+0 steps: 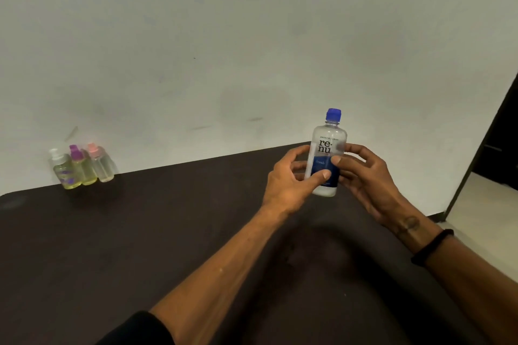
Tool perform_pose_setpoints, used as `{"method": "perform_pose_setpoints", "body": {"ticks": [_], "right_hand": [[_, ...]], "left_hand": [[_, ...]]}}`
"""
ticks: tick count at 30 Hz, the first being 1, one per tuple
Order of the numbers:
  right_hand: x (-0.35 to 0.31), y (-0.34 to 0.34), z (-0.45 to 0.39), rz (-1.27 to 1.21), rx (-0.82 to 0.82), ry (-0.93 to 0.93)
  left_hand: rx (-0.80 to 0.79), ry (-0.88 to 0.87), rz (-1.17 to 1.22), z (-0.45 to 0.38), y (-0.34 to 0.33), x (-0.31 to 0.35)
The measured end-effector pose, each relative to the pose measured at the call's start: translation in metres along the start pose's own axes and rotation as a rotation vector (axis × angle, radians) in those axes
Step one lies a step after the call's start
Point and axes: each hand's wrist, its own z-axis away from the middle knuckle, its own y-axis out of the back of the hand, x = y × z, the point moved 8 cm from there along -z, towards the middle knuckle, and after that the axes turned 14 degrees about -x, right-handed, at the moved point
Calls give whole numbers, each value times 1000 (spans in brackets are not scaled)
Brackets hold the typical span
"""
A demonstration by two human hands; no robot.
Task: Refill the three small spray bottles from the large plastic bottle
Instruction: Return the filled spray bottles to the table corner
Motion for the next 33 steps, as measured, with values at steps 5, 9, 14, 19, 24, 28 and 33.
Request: {"method": "perform_pose_setpoints", "body": {"ticks": [5,9,14,19,24,28,33], "right_hand": [[-5,5,-49,212,-32,14],[5,12,-90,281,-8,-8],[32,23,-143,293,-7,-55],[65,31,-185,319,-34,-67],[88,42,-213,367,-24,-46],[99,50,-226,390,2,-32],[104,49,-235,436,-3,-39]], "left_hand": [[244,-74,-63,-38,8,3],[349,-64,-56,-71,13,-12],[324,-44,-80,-109,28,-45],[355,-41,-148,-143,48,-76],[353,-20,-209,-182,53,-92],[325,-5,-208,-202,50,-101],[271,22,-223,-213,45,-104]]}}
